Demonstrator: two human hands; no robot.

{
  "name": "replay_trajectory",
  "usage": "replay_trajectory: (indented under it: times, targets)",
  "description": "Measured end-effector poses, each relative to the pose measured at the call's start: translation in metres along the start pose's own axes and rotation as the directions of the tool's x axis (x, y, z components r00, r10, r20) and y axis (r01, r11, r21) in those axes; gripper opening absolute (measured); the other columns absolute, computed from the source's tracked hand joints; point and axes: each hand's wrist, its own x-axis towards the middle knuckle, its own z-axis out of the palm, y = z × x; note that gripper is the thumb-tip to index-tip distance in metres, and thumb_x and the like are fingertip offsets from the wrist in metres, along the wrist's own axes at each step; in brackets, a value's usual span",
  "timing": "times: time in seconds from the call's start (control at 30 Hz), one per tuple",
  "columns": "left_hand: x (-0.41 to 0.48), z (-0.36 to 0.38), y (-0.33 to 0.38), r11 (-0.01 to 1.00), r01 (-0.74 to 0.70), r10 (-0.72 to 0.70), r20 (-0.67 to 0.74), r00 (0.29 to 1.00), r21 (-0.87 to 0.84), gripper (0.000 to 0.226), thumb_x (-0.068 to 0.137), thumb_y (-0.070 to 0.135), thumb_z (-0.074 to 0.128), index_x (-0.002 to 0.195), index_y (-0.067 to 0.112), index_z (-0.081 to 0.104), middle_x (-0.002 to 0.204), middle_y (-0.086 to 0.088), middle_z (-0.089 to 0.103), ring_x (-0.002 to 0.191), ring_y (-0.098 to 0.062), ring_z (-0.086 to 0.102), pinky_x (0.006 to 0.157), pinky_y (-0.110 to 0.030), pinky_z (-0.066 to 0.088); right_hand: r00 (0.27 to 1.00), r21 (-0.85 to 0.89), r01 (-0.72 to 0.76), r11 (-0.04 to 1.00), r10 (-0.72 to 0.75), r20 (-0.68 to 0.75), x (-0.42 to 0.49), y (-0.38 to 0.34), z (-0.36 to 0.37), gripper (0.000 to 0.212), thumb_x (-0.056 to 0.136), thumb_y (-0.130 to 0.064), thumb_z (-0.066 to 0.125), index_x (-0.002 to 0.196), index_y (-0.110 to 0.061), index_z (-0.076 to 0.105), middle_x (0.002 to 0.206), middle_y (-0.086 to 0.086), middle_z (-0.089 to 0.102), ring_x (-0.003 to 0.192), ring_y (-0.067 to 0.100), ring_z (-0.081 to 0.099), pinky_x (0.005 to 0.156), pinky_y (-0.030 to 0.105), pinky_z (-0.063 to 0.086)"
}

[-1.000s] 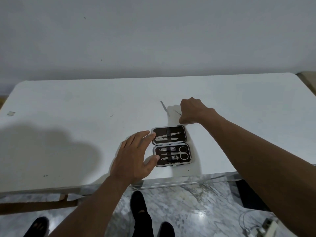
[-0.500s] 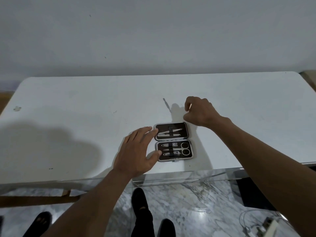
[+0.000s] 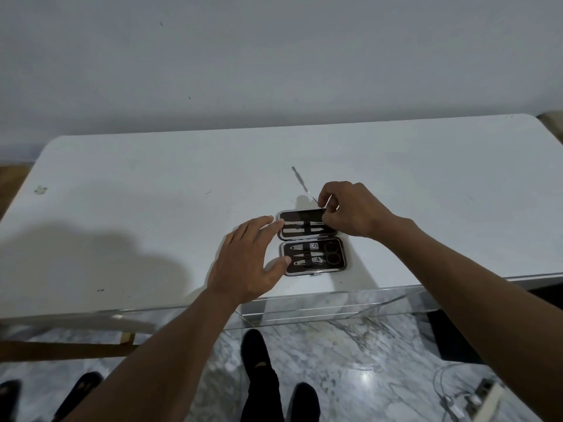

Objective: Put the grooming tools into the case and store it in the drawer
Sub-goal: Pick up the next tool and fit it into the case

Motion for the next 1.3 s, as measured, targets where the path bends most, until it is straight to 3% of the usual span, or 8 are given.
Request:
replay_trajectory:
  times: [0.37, 0.8, 1.03, 1.3]
  targets:
    - [0.0, 0.0, -0.001, 1.0, 0.007, -0.007, -0.001, 1.0, -0.003, 0.067, 0.085, 0.059, 0.043, 0.143, 0.028, 0.041, 0.148, 0.005, 0.043, 0.136, -0.016, 0.038, 0.108, -0.041, 0.036, 0.997, -0.403, 0.073, 0.912, -0.073, 0.015, 0.004, 0.005, -0.013, 0.022, 0.077, -0.005, 0.052, 0.089, -0.011, 0.069, 0.093, 0.011, 0.07, 0.083, 0.032, 0.063, 0.072, 0.035, 0.053]
    - [0.0, 0.002, -0.002, 1.0, 0.009, -0.009, 0.002, 1.0, -0.005, 0.066, 0.084, 0.059, 0.044, 0.143, 0.029, 0.041, 0.148, 0.007, 0.042, 0.136, -0.015, 0.037, 0.108, -0.041, 0.037, 0.997, -0.391, 0.076, 0.917, -0.077, 0.012, 0.002, 0.006, -0.006, 0.025, 0.078, -0.008, 0.052, 0.093, -0.017, 0.069, 0.099, 0.006, 0.067, 0.08, 0.028, 0.054, 0.066, 0.029, 0.038]
    - [0.0, 0.001, -0.001, 1.0, 0.009, -0.009, 0.0, 1.0, -0.006, 0.066, 0.085, 0.06, 0.043, 0.143, 0.028, 0.042, 0.148, 0.005, 0.044, 0.136, -0.017, 0.039, 0.108, -0.042, 0.037, 0.983, -0.485, 0.181, 0.856, -0.178, 0.053, 0.002, 0.012, -0.004, 0.027, 0.085, -0.006, 0.049, 0.099, -0.02, 0.068, 0.102, 0.004, 0.066, 0.09, 0.031, 0.062, 0.073, 0.038, 0.052]
    - [0.0, 0.001, -0.001, 1.0, 0.005, -0.005, -0.006, 1.0, -0.006, 0.066, 0.084, 0.059, 0.044, 0.142, 0.027, 0.043, 0.146, 0.005, 0.045, 0.134, -0.017, 0.041, 0.106, -0.041, 0.038, 0.962, -0.502, 0.27, 0.822, -0.253, 0.105, 0.004, 0.003, 0.006, 0.024, 0.086, -0.004, 0.051, 0.099, -0.017, 0.066, 0.097, 0.004, 0.066, 0.089, 0.029, 0.062, 0.071, 0.038, 0.053]
